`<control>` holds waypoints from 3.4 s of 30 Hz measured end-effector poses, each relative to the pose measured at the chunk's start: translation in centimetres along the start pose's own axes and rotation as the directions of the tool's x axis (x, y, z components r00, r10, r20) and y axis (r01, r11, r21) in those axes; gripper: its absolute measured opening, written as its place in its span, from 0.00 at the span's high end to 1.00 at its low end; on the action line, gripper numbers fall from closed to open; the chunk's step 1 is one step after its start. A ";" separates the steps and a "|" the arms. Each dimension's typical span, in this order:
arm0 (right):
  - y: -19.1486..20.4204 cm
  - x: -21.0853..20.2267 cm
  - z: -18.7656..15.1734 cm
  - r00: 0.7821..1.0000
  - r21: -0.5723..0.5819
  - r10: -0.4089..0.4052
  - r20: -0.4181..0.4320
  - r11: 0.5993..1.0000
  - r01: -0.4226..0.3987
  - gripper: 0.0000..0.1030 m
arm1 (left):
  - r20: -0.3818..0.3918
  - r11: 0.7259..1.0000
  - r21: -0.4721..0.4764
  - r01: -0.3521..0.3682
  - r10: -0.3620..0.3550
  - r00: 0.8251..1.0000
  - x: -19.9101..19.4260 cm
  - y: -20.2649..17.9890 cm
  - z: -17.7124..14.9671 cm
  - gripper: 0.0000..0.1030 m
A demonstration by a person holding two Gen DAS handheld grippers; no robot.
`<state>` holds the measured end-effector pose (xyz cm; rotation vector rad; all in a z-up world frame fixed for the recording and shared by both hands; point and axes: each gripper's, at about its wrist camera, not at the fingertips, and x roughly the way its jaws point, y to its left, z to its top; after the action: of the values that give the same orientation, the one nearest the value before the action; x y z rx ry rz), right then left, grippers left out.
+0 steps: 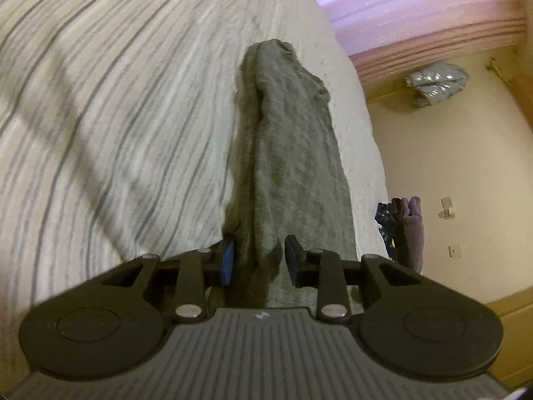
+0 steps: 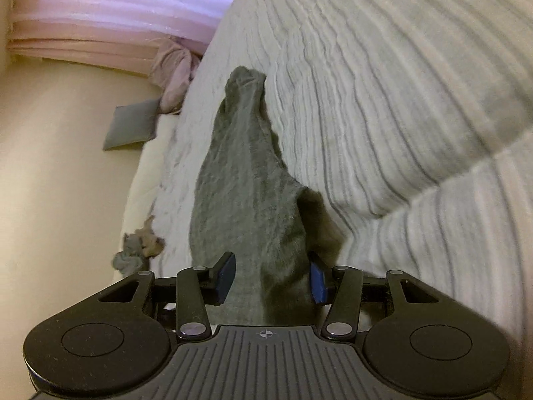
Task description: Fold clothes
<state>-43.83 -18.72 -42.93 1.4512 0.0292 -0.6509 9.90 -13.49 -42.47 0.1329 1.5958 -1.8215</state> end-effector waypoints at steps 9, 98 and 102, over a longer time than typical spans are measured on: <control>-0.1 0.7 -0.5 0.999 -0.046 -0.020 -0.025 0.999 0.019 0.80 | -0.025 0.999 0.049 0.018 -0.017 1.000 0.0 -0.4 -0.9 0.95; 5.4 0.3 1.3 0.958 -0.265 -0.076 0.277 0.952 0.152 0.97 | 0.162 0.992 0.066 0.104 -0.114 0.980 0.5 -2.6 4.7 0.97; 6.2 -2.8 0.6 0.915 -0.300 0.038 0.401 0.949 0.092 0.97 | 0.188 0.979 0.178 0.101 -0.134 0.973 0.2 -4.2 4.8 0.97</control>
<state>-43.76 -18.27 -36.14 0.9908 -0.1636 -0.9167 9.08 -17.94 -37.96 -0.0692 1.3359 -1.9918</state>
